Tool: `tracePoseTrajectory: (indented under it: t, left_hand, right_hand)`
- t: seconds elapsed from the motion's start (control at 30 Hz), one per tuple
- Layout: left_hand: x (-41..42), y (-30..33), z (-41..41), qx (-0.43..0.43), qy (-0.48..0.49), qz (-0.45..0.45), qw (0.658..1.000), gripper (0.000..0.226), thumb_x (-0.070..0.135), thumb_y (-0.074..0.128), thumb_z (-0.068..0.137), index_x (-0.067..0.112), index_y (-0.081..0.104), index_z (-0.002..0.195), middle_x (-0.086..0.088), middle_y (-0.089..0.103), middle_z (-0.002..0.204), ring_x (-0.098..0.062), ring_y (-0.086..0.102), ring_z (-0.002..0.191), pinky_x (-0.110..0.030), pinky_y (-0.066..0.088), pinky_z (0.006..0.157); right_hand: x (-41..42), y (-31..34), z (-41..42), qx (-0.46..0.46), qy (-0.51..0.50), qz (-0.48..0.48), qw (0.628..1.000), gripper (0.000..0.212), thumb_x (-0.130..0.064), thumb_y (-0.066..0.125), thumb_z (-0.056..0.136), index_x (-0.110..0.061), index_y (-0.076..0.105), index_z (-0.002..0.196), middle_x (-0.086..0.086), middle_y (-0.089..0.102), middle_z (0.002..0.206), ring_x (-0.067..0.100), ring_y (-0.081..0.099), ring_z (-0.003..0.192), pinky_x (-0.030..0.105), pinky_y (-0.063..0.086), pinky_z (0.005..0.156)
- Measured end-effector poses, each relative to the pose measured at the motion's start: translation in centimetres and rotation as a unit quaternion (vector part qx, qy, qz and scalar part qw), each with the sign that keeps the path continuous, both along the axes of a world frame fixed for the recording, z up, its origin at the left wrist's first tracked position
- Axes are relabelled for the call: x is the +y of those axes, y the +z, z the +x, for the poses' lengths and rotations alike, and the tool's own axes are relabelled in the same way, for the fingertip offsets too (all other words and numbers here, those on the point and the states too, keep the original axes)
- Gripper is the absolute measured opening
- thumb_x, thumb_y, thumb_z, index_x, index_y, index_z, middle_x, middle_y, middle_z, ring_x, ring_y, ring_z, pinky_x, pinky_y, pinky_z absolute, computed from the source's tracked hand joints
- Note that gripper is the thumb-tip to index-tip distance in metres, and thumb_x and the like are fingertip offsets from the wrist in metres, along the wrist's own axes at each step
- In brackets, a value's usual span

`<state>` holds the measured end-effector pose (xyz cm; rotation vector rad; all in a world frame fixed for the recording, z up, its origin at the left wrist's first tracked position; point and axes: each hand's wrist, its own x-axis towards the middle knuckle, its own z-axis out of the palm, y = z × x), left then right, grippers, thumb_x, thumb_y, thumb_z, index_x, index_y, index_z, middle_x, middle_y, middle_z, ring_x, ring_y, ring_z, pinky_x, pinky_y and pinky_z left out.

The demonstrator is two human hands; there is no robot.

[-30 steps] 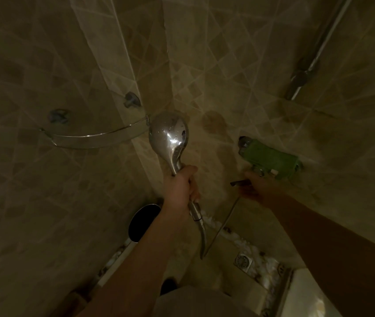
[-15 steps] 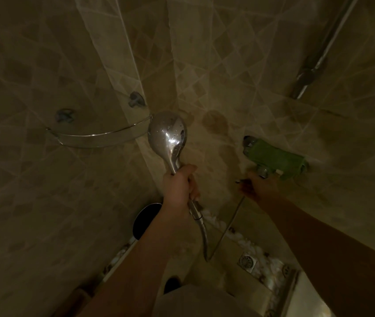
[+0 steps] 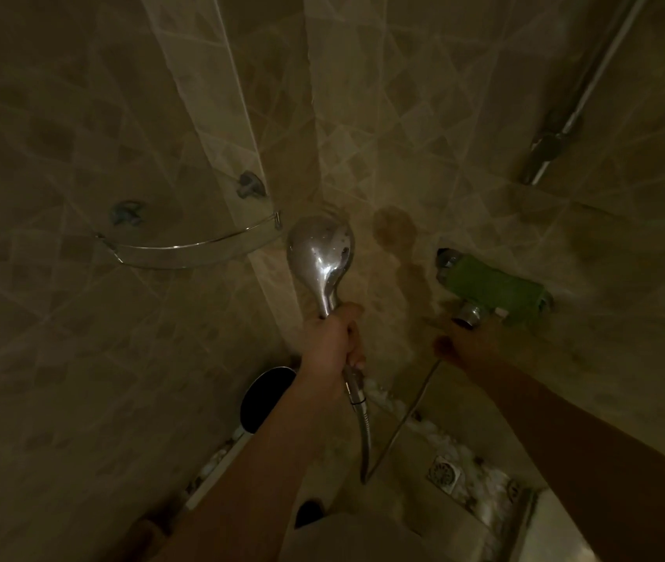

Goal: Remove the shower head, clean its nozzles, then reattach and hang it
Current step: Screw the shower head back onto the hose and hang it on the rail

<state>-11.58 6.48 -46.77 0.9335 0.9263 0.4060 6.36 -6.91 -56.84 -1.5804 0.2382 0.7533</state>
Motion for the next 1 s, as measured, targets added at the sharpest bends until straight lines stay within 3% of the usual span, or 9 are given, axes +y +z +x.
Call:
tracePoseTrajectory:
  t: [0.1,0.2,0.33,0.47,0.6,0.73,0.8,0.9,1.0]
  left_hand:
    - [-0.2,0.3,0.4,-0.008,-0.039,0.022,0.999,0.048,0.015,0.068,0.087,0.018,0.045,0.046,-0.004,0.038,0.043,-0.017,0.035,0.033,-0.027,0.035,0.041]
    - [-0.4,1.2,1.5,-0.014,-0.090,0.045,0.995,0.052,0.020,0.068,0.090,0.023,0.049,0.041,-0.003,0.042,0.043,-0.015,0.040,0.036,-0.028,0.039,0.046]
    - [-1.3,3.7,3.7,-0.049,-0.162,0.067,0.983,0.037,0.022,0.068,0.093,0.020,0.056,0.058,-0.001,0.050,0.050,-0.014,0.048,0.044,-0.026,0.044,0.048]
    - [-2.8,8.1,6.0,-0.155,-0.218,0.084,0.960,0.014,0.022,0.066,0.099,0.017,0.077,0.091,-0.005,0.079,0.085,-0.020,0.076,0.080,-0.030,0.061,0.069]
    - [-4.9,12.6,8.3,-0.149,-0.245,0.148,0.947,0.020,0.035,0.065,0.099,0.021,0.069,0.113,0.002,0.078,0.098,-0.016,0.074,0.097,-0.027,0.059,0.081]
    - [-6.8,17.3,10.2,-0.165,-0.288,0.189,0.924,0.035,0.048,0.059,0.100,0.022,0.065,0.123,-0.001,0.077,0.114,-0.014,0.073,0.105,-0.032,0.056,0.095]
    - [-7.4,19.9,11.2,-0.175,-0.315,0.219,0.907,0.036,0.053,0.053,0.101,0.022,0.066,0.114,0.005,0.077,0.104,-0.010,0.072,0.101,-0.028,0.056,0.090]
    - [-8.0,23.9,12.4,-0.232,-0.339,0.288,0.865,0.036,0.047,0.048,0.105,0.015,0.064,0.105,0.019,0.072,0.072,0.006,0.069,0.075,-0.010,0.051,0.064]
    - [-8.7,27.3,13.2,-0.274,-0.340,0.342,0.832,0.021,0.046,0.048,0.105,0.030,0.061,0.101,0.012,0.073,0.091,0.001,0.070,0.086,-0.014,0.052,0.072]
  right_hand:
    - [-1.2,2.0,-1.5,0.064,0.113,-0.007,0.991,0.011,-0.019,0.061,0.094,-0.015,0.058,0.104,0.008,0.060,0.087,0.021,0.059,0.075,0.032,0.048,0.064]
    - [-1.7,5.2,-3.4,0.026,0.246,-0.050,0.968,0.023,-0.033,0.063,0.092,-0.014,0.063,0.104,0.004,0.073,0.090,0.018,0.069,0.085,0.027,0.051,0.063]
    - [-1.5,11.2,-5.2,-0.128,0.243,0.058,0.960,0.021,-0.026,0.063,0.093,-0.011,0.067,0.106,0.006,0.076,0.089,0.019,0.073,0.079,0.023,0.055,0.062]
    - [-2.3,17.2,-6.1,-0.378,0.300,-0.022,0.876,0.025,-0.053,0.061,0.084,-0.035,0.061,0.101,-0.015,0.069,0.087,-0.001,0.066,0.078,0.018,0.052,0.064]
    - [-3.3,20.5,-5.6,-0.546,0.238,-0.103,0.796,0.019,-0.040,0.058,0.081,-0.026,0.055,0.093,-0.016,0.060,0.070,-0.001,0.060,0.065,0.014,0.040,0.053]
    - [-4.3,24.3,-4.7,-0.645,0.163,-0.165,0.728,0.012,-0.047,0.048,0.083,-0.037,0.043,0.081,-0.018,0.048,0.059,-0.002,0.055,0.056,0.012,0.035,0.051]
    - [-4.9,26.6,-3.9,-0.672,0.123,-0.179,0.709,0.014,-0.048,0.046,0.084,-0.034,0.043,0.079,-0.015,0.048,0.055,0.003,0.054,0.051,0.013,0.034,0.047]
    - [-5.6,30.6,-2.2,-0.690,0.093,-0.160,0.700,0.024,-0.048,0.046,0.088,-0.024,0.049,0.090,-0.009,0.056,0.060,0.008,0.059,0.053,0.019,0.043,0.047]
    - [-6.5,35.0,-0.6,-0.710,0.081,-0.147,0.684,0.029,-0.045,0.048,0.090,-0.018,0.056,0.096,-0.003,0.060,0.069,0.011,0.059,0.058,0.030,0.049,0.054]
